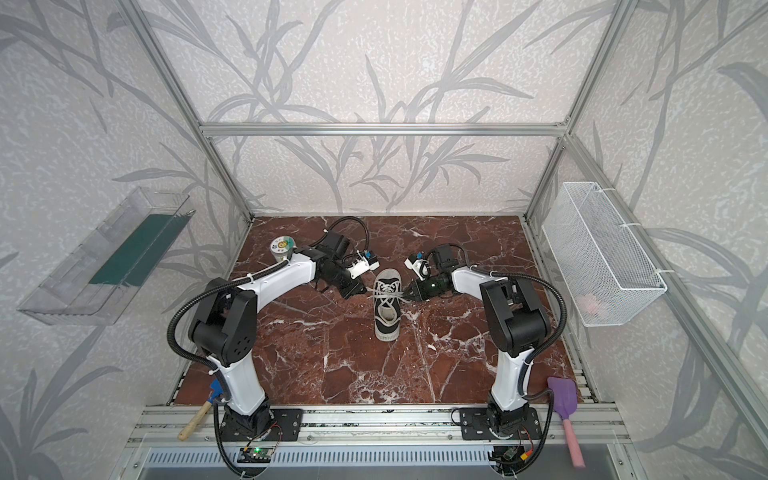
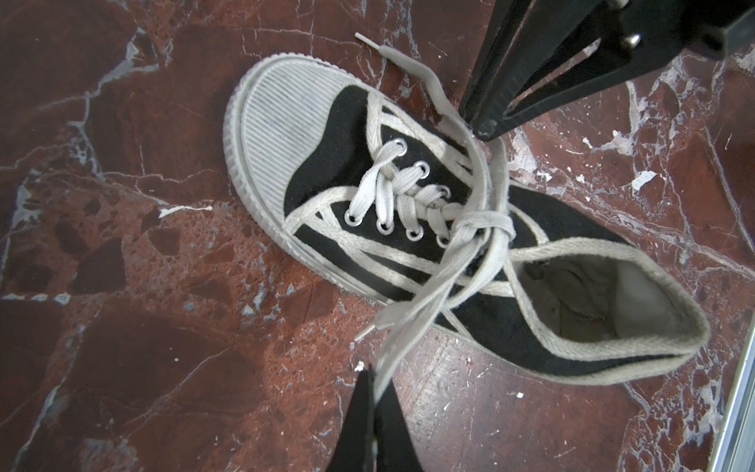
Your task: Tie the shoes
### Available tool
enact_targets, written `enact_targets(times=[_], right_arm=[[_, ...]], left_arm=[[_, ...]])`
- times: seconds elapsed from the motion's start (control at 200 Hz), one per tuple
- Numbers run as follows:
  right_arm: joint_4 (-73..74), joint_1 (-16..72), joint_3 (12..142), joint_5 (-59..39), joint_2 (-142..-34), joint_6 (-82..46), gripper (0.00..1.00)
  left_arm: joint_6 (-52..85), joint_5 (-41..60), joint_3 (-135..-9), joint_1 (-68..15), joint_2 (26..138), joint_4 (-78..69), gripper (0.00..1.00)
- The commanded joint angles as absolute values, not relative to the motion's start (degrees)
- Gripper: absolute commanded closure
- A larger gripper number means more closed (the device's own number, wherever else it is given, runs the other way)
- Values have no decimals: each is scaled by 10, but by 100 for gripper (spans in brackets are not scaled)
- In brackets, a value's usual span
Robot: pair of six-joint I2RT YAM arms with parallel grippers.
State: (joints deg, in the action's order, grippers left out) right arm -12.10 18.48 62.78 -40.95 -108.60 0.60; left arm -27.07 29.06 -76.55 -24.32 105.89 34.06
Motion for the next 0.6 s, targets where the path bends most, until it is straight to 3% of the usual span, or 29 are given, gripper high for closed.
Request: enact_targets(times=[0.0,0.595], right_arm=[[-133,193,618,-402,-1062,12,84],[-147,214,621,-431,-1043,43,71]], left_arm=[[-280,300,-779,-245,1063,355,100],[-284,298,-789,-245,1071,364,100]])
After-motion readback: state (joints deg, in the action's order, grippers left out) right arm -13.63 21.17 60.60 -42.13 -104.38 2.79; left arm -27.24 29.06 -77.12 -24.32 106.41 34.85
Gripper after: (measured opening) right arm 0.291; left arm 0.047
